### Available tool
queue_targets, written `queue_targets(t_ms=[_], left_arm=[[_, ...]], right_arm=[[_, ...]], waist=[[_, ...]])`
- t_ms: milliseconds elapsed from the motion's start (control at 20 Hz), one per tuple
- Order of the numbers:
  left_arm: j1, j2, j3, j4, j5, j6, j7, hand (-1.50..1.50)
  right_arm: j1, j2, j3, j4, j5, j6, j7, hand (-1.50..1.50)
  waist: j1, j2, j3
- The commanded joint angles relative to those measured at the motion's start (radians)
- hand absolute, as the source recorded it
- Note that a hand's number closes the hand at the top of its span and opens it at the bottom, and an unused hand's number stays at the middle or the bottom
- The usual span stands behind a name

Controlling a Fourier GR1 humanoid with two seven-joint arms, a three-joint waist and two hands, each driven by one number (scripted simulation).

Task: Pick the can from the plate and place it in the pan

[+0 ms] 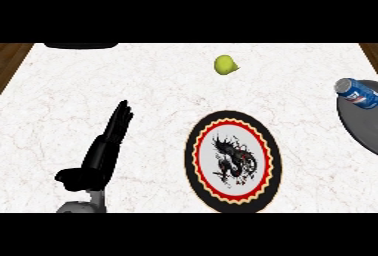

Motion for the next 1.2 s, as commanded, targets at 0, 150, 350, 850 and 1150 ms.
queue_targets(t_ms=[0, 150, 350, 850, 1150], left_arm=[[-0.021, -0.003, 0.012, 0.007, -0.002, 0.009, 0.006, 0.00], [0.051, 0.014, 0.003, -0.025, 0.001, -0.013, -0.015, 0.00], [0.041, 0.015, 0.012, -0.032, 0.003, -0.014, -0.007, 0.00], [0.000, 0.010, 0.041, -0.012, 0.014, -0.031, 0.014, 0.00], [-0.019, 0.003, 0.039, -0.060, -0.003, -0.010, 0.078, 0.00]], right_arm=[[0.087, -0.043, -0.064, 0.023, -0.092, 0.188, -0.084, -1.50], [0.113, -0.055, -0.055, 0.024, -0.116, 0.313, -0.082, -1.50], [0.216, -0.074, -0.034, 0.001, -0.134, 0.448, -0.183, -1.50], [0.372, -0.039, 0.040, -0.165, -0.222, 0.486, -0.216, -1.50], [0.419, -0.015, 0.089, -0.189, -0.229, 0.472, -0.255, -1.50]], waist=[[-0.015, -0.004, 0.000], [-0.012, -0.007, -0.002], [-0.014, -0.008, -0.002], [-0.020, -0.010, -0.004], [-0.015, -0.009, -0.003]])
